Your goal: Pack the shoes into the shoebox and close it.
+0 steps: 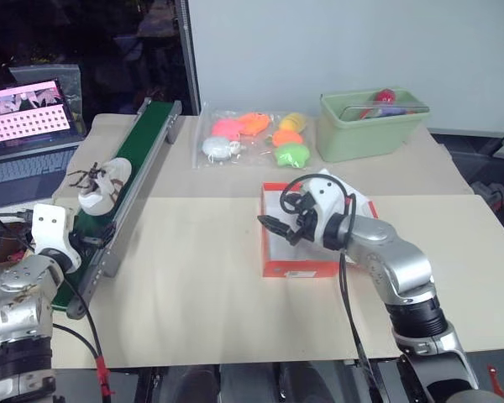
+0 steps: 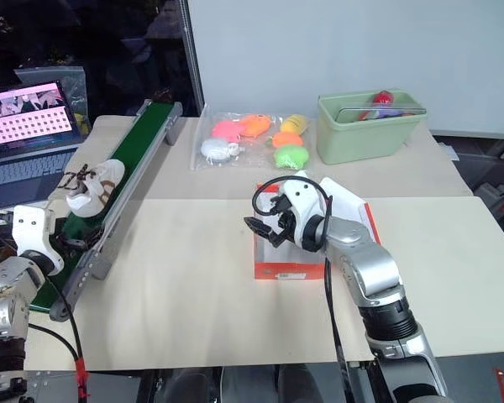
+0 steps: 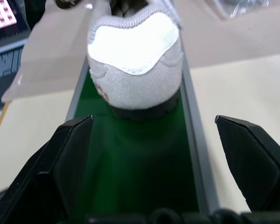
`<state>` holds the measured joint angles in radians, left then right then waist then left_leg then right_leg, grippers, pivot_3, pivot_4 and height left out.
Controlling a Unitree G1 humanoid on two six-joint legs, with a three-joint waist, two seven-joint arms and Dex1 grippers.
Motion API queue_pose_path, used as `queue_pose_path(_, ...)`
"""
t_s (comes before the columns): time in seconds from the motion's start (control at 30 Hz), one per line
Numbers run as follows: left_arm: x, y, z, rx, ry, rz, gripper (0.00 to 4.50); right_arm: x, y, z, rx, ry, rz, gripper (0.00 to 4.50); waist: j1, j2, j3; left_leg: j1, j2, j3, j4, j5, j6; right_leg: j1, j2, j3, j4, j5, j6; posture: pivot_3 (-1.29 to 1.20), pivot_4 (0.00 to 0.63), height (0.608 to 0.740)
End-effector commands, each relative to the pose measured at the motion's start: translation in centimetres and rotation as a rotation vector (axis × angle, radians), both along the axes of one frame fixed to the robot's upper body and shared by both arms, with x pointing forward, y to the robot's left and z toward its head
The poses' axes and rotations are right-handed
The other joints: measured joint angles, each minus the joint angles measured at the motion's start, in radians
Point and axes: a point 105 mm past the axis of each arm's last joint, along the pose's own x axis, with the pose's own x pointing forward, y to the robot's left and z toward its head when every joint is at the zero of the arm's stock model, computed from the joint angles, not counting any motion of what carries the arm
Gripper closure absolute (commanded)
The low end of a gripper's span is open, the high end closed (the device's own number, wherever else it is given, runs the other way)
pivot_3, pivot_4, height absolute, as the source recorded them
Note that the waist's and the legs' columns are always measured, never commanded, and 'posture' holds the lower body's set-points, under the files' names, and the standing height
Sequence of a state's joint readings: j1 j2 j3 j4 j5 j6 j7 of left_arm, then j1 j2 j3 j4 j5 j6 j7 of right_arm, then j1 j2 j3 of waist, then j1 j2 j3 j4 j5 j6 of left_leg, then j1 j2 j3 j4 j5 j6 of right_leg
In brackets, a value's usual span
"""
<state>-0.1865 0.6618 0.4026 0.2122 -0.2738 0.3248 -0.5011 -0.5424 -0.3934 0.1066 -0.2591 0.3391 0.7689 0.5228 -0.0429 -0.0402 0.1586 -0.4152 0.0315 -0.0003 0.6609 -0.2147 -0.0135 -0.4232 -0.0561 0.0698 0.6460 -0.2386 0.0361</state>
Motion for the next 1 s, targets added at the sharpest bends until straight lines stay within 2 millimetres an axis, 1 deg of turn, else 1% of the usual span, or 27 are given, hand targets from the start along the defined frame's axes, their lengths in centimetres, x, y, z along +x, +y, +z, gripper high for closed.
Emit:
queue_pose_path(0.03, -0.1, 0.3, 0.7, 0.044, -0.015, -0.002, 0.00, -0.4, -0.1, 2.8, 0.037, -0.082, 0.018, 0.02, 0.000, 0.000, 0.000, 0.000, 0.000, 0.000, 0.000, 0.000, 0.000, 0.000, 0.000, 0.000, 0.000, 0.000, 0.000, 0.00, 0.150, 0.729)
queue_pose_path(0.13, -0.1, 0.0, 0.5, 0.041, -0.011, -0.023, 0.00, -0.4, -0.1, 3.3, 0.048, -0.094, 0.015, 0.02, 0.000, 0.000, 0.000, 0.000, 0.000, 0.000, 0.000, 0.000, 0.000, 0.000, 0.000, 0.000, 0.000, 0.000, 0.000, 0.00, 0.150, 0.729)
queue_pose_path(0.2, 0.0, -0.7, 0.9, 0.030, -0.030, -0.058, 0.52, -0.4, -0.2, 3.7, 0.055, -0.103, 0.012, 0.00, 0.001, 0.000, 0.000, 0.000, 0.000, 0.000, 0.000, 0.000, 0.000, 0.000, 0.000, 0.000, 0.000, 0.000, 0.000, 0.00, 0.150, 0.729)
queue_pose_path(0.23, 0.0, -0.9, 1.1, 0.022, -0.037, -0.073, 0.68, -0.4, -0.1, 3.8, 0.056, -0.104, 0.012, 0.00, 0.001, 0.000, 0.000, 0.000, 0.000, 0.000, 0.000, 0.000, 0.000, 0.000, 0.000, 0.000, 0.000, 0.000, 0.000, 0.00, 0.150, 0.729)
queue_pose_path(0.27, 0.0, -1.0, 1.1, 0.025, -0.035, -0.080, 1.16, -0.4, -0.1, 3.8, 0.057, -0.105, 0.012, 0.00, 0.003, 0.000, 0.000, 0.000, 0.000, 0.000, 0.000, 0.000, 0.000, 0.000, 0.000, 0.000, 0.000, 0.000, 0.000, 0.00, 0.150, 0.729)
queue_pose_path(0.3, 0.1, -0.9, 1.1, 0.028, -0.031, -0.076, 1.44, -0.4, -0.1, 3.9, 0.057, -0.105, 0.013, 0.00, 0.005, 0.000, 0.000, 0.000, 0.000, 0.000, 0.000, 0.000, 0.000, 0.000, 0.000, 0.000, 0.000, 0.000, 0.000, 0.00, 0.150, 0.729)
queue_pose_path(0.4, 0.3, -0.4, 1.2, 0.048, -0.022, -0.043, 1.95, -0.3, 0.0, 4.0, 0.058, -0.107, 0.015, 0.00, 0.013, 0.000, 0.000, 0.000, 0.000, 0.000, 0.000, 0.000, 0.000, 0.000, -0.001, 0.000, 0.000, 0.000, 0.000, 0.00, 0.150, 0.729)
queue_pose_path(0.57, 1.2, -0.1, 3.0, 0.078, -0.108, 0.014, 1.95, -0.2, 0.1, 4.2, 0.068, -0.106, 0.013, 0.00, 0.015, 0.000, 0.000, 0.000, 0.000, 0.000, 0.000, 0.000, 0.000, 0.000, 0.000, 0.000, 0.001, 0.000, 0.000, 0.00, 0.150, 0.729)
queue_pose_path(0.63, 2.3, -0.4, 4.9, 0.091, -0.206, 0.087, 1.95, 0.0, 0.3, 4.5, 0.144, -0.081, 0.007, 0.00, 0.015, 0.000, 0.000, 0.000, 0.000, 0.000, 0.000, 0.000, 0.000, 0.000, 0.000, 0.000, 0.000, 0.000, 0.000, 0.00, 0.150, 0.729)
queue_pose_path(0.7, 3.4, -1.9, 6.8, 0.110, -0.305, 0.117, 1.95, 0.0, 0.8, 5.2, 0.260, -0.041, 0.023, 0.00, 0.021, 0.000, 0.000, -0.001, 0.000, 0.000, 0.000, 0.000, 0.000, 0.000, 0.000, 0.000, 0.000, 0.000, 0.000, 0.00, 0.150, 0.729)
queue_pose_path(0.77, 4.4, -7.1, 9.1, 0.087, -0.447, 0.025, 1.95, -0.4, 2.4, 6.4, 0.519, 0.071, 0.094, 0.00, 0.024, 0.000, 0.000, -0.001, -0.001, 0.000, 0.000, 0.000, 0.000, 0.000, -0.001, 0.000, 0.000, 0.001, 0.000, 0.00, 0.150, 0.729)
queue_pose_path(0.8, 4.5, -8.9, 9.8, 0.077, -0.490, -0.011, 1.95, -0.6, 3.0, 6.8, 0.597, 0.116, 0.123, 0.00, 0.026, -0.001, 0.000, -0.001, -0.001, 0.000, 0.000, 0.000, 0.000, 0.000, -0.001, 0.000, 0.001, 0.001, 0.000, 0.00, 0.150, 0.729)
queue_pose_path(0.83, 4.6, -10.9, 10.1, 0.062, -0.511, -0.060, 1.95, -0.9, 3.9, 6.7, 0.656, 0.185, 0.166, 0.00, 0.028, -0.001, 0.000, -0.002, 0.000, 0.000, 0.000, 0.000, 0.000, 0.000, -0.001, 0.000, 0.001, 0.001, 0.000, 0.00, 0.150, 0.729)
queue_pose_path(0.9, 4.7, -14.0, 10.0, 0.012, -0.510, -0.147, 1.95, -1.4, 5.5, 6.2, 0.704, 0.300, 0.228, 0.00, 0.028, 0.000, 0.000, -0.004, 0.000, -0.002, 0.000, 0.000, 0.000, 0.000, -0.002, -0.001, 0.002, 0.002, 0.000, 0.00, 0.150, 0.729)
queue_pose_path(0.93, 4.6, -15.1, 10.0, -0.005, -0.508, -0.180, 1.95, -1.5, 5.9, 6.1, 0.716, 0.334, 0.243, 0.00, 0.027, 0.000, 0.000, -0.005, 0.000, -0.002, 0.000, 0.000, 0.000, -0.001, -0.002, -0.001, 0.002, 0.003, 0.001, 0.00, 0.150, 0.729)
queue_pose_path(0.97, 4.4, -17.3, 9.6, -0.048, -0.480, -0.266, 1.95, -1.5, 6.4, 6.1, 0.765, 0.387, 0.266, 0.00, 0.023, 0.000, 0.000, -0.006, 0.000, -0.002, 0.000, 0.000, 0.000, -0.002, -0.002, -0.001, 0.002, 0.003, 0.001, 0.00, 0.150, 0.729)
queue_pose_path(1.0, 4.2, -18.8, 9.3, -0.076, -0.459, -0.325, 1.95, -1.5, 6.6, 6.2, 0.799, 0.423, 0.280, 0.00, 0.019, 0.000, 0.000, -0.006, -0.001, -0.001, 0.000, 0.000, 0.000, -0.002, -0.003, -0.001, 0.002, 0.004, 0.001, 0.00, 0.150, 0.729)
